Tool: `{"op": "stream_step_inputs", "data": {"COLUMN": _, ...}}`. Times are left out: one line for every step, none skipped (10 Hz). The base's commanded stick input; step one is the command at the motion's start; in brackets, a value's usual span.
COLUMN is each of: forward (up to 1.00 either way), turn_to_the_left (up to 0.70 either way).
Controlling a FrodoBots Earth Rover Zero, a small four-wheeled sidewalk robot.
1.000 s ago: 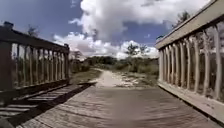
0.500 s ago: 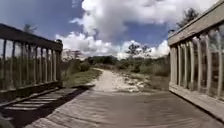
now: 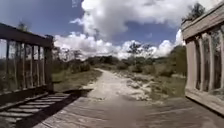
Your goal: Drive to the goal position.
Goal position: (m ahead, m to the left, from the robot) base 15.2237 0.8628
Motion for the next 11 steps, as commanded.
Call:
{"op": "stream_step_inputs", "data": {"forward": 0.85, "turn_to_the_left": 0.0}}
{"op": "stream_step_inputs", "data": {"forward": 0.85, "turn_to_the_left": 0.0}}
{"op": "stream_step_inputs", "data": {"forward": 0.85, "turn_to_the_left": 0.0}}
{"op": "stream_step_inputs", "data": {"forward": 0.85, "turn_to_the_left": 0.0}}
{"op": "stream_step_inputs", "data": {"forward": 0.85, "turn_to_the_left": 0.0}}
{"op": "stream_step_inputs", "data": {"forward": 0.85, "turn_to_the_left": 0.0}}
{"op": "stream_step_inputs", "data": {"forward": 0.85, "turn_to_the_left": 0.0}}
{"op": "stream_step_inputs", "data": {"forward": 0.85, "turn_to_the_left": 0.0}}
{"op": "stream_step_inputs", "data": {"forward": 0.85, "turn_to_the_left": 0.0}}
{"op": "stream_step_inputs", "data": {"forward": 0.85, "turn_to_the_left": 0.0}}
{"op": "stream_step_inputs", "data": {"forward": 0.85, "turn_to_the_left": 0.0}}
